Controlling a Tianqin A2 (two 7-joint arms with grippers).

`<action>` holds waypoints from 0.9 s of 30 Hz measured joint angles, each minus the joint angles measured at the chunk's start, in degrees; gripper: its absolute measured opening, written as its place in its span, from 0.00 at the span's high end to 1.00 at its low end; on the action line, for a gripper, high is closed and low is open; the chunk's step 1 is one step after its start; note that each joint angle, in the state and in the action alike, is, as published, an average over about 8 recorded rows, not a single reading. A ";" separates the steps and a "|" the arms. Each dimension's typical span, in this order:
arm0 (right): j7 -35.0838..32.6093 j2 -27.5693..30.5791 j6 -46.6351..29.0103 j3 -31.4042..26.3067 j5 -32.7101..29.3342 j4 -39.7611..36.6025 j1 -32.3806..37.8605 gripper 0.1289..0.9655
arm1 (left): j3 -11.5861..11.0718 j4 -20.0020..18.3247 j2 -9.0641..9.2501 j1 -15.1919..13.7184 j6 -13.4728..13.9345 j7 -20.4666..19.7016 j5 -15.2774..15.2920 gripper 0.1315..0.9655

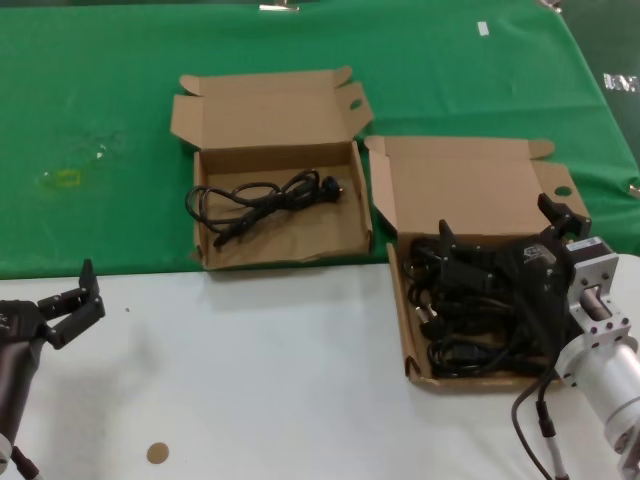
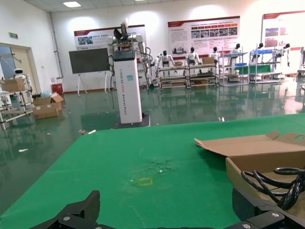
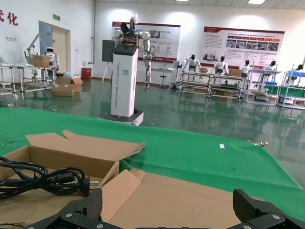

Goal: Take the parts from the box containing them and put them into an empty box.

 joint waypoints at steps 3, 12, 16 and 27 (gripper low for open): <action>0.00 0.00 0.00 0.00 0.00 0.00 0.00 0.00 | 0.00 0.00 0.00 0.00 0.00 0.00 0.00 0.00; 0.00 0.00 0.00 0.00 0.00 0.00 0.00 0.00 | 0.00 0.00 0.00 0.00 0.00 0.00 0.00 0.00; 0.00 0.00 0.00 0.00 0.00 0.00 0.00 0.00 | 0.00 0.00 0.00 0.00 0.00 0.00 0.00 0.00; 0.00 0.00 0.00 0.00 0.00 0.00 0.00 0.00 | 0.00 0.00 0.00 0.00 0.00 0.00 0.00 0.00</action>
